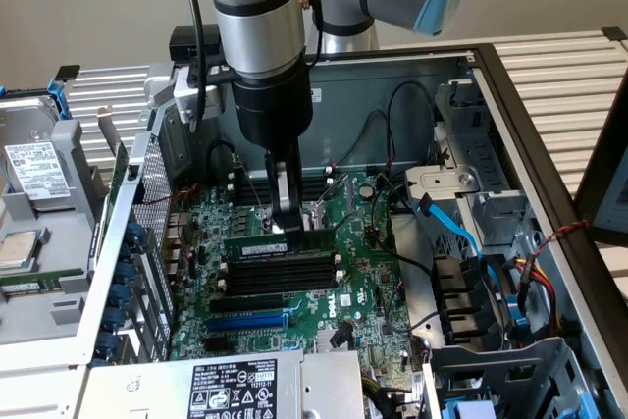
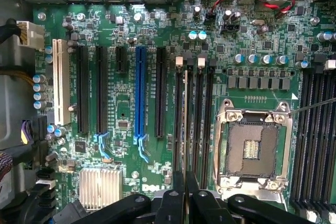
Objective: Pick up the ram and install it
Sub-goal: 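Insert the ram into the slot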
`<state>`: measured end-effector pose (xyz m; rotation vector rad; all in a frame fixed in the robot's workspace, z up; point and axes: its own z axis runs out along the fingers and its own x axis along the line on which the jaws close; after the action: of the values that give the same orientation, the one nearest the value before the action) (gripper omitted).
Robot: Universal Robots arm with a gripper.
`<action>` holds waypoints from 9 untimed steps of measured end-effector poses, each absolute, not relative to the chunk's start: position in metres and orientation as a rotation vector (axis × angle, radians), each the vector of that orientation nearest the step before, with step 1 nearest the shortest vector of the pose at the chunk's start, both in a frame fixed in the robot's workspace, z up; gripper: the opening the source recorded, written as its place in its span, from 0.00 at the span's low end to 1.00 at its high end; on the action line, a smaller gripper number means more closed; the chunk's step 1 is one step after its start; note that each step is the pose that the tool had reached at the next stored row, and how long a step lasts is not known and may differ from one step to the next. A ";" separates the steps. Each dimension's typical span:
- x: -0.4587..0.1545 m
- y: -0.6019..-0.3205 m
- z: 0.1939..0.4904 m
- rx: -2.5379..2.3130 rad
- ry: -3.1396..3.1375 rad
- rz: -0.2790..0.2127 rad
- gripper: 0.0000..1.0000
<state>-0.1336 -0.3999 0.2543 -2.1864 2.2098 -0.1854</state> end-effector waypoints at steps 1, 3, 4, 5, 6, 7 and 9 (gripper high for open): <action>-0.134 -0.400 0.253 -2.187 2.210 -0.187 0.13; -0.134 -0.400 0.252 -2.189 2.212 -0.191 0.13; -0.134 -0.400 0.251 -2.190 2.212 -0.193 0.13; -0.134 -0.400 0.250 -2.191 2.213 -0.195 0.13; -0.134 -0.400 0.249 -2.192 2.213 -0.196 0.13; -0.134 -0.400 0.248 -2.192 2.213 -0.197 0.13; -0.134 -0.400 0.246 -2.194 2.214 -0.201 0.13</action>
<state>-0.1336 -0.4000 0.2461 -2.1938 2.2144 -0.2007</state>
